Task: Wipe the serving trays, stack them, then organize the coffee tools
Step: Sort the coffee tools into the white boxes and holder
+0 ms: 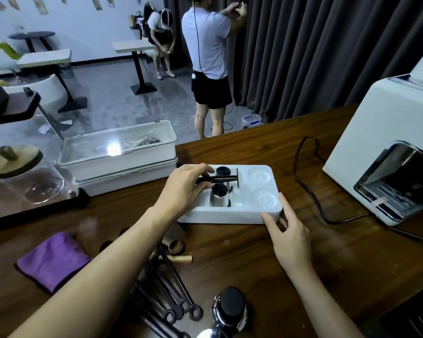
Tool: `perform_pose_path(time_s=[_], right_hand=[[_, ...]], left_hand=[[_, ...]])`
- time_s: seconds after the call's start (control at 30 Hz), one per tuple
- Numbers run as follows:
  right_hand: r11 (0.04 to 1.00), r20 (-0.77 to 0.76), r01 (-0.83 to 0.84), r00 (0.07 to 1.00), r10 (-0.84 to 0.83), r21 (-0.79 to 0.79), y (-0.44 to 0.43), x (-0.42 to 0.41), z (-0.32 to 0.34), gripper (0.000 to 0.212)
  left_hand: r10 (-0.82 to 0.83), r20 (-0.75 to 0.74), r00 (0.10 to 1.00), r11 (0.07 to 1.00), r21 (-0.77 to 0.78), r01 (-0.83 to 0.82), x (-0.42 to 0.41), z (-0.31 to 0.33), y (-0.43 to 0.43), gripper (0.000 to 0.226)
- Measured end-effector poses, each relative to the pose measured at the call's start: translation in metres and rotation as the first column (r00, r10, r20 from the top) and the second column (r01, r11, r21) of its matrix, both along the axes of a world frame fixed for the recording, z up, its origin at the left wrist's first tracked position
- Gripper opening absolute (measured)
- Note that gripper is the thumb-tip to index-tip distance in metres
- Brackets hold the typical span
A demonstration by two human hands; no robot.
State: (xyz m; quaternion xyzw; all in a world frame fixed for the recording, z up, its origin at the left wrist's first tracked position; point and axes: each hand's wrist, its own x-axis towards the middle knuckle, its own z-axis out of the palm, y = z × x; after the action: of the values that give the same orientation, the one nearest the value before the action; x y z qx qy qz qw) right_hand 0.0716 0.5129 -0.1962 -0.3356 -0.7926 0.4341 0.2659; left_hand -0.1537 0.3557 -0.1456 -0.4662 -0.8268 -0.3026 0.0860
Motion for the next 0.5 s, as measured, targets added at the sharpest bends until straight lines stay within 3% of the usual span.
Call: perform_pose_path(time_s=[0.5], right_hand=[[1.0, -0.009, -0.005, 1.0, 0.005, -0.01, 0.0009, -0.0001, -0.0012, 0.069]], left_hand=[[-0.009, 0.058, 0.998, 0.997, -0.077, 0.014, 0.0021, -0.0078, 0.0051, 0.042]])
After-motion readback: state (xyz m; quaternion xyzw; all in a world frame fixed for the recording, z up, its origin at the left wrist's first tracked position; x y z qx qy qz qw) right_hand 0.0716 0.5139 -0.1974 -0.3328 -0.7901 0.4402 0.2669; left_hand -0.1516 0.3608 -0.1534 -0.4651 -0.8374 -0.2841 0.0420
